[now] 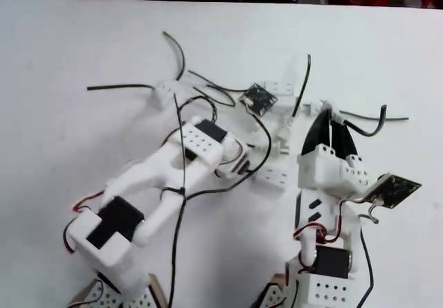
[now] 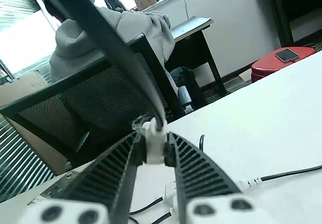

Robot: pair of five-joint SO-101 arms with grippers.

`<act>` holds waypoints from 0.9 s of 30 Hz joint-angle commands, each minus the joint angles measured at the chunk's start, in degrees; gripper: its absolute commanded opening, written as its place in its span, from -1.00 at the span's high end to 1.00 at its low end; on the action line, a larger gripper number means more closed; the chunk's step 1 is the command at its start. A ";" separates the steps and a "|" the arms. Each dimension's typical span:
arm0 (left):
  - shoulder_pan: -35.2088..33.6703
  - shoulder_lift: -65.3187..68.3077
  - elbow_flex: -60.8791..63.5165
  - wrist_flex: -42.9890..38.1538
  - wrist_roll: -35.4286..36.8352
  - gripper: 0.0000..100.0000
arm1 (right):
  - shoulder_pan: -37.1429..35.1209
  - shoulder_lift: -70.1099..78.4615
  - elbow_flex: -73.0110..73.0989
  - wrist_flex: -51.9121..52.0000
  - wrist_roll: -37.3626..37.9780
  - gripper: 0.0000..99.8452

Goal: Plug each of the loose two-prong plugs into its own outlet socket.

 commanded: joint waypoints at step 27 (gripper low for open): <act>-3.38 -42.51 30.86 8.18 -8.44 0.56 | -0.04 -0.57 -3.52 -0.92 0.09 0.97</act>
